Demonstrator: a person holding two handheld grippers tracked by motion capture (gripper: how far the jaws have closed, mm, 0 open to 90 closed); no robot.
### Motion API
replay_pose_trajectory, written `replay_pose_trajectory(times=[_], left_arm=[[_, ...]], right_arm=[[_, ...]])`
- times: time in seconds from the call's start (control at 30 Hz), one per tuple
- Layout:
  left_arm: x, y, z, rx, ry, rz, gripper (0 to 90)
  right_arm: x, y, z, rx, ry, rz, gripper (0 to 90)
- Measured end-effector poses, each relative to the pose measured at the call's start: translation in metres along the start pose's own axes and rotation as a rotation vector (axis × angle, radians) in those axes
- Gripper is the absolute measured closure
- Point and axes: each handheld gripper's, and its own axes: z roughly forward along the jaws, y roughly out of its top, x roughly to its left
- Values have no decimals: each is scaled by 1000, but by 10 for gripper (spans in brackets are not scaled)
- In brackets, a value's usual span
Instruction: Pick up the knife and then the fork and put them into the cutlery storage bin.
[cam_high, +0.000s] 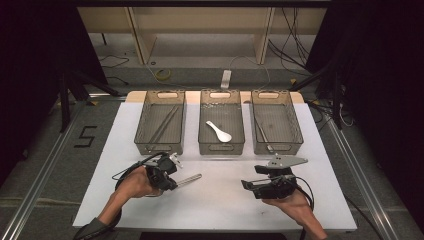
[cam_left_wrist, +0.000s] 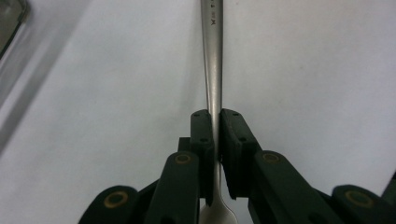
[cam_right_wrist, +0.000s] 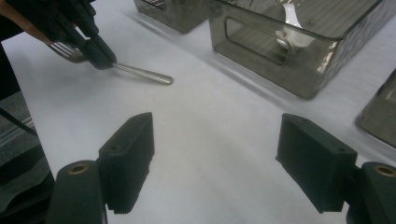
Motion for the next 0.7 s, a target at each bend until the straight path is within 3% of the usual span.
replay_pose_trajectory(times=[0.37,0.57,0.7], left_arm=[[-12,9,-13,-68,-62,16,834],[-22,15,-18,-92,-107,30,834],[-31,21,-21,-100,-122,51,833]], right_arm=[[11,6,8,0,21,-32,284],[31,15,21,4,52,-127,284],[47,17,33,24,59,-217,289]])
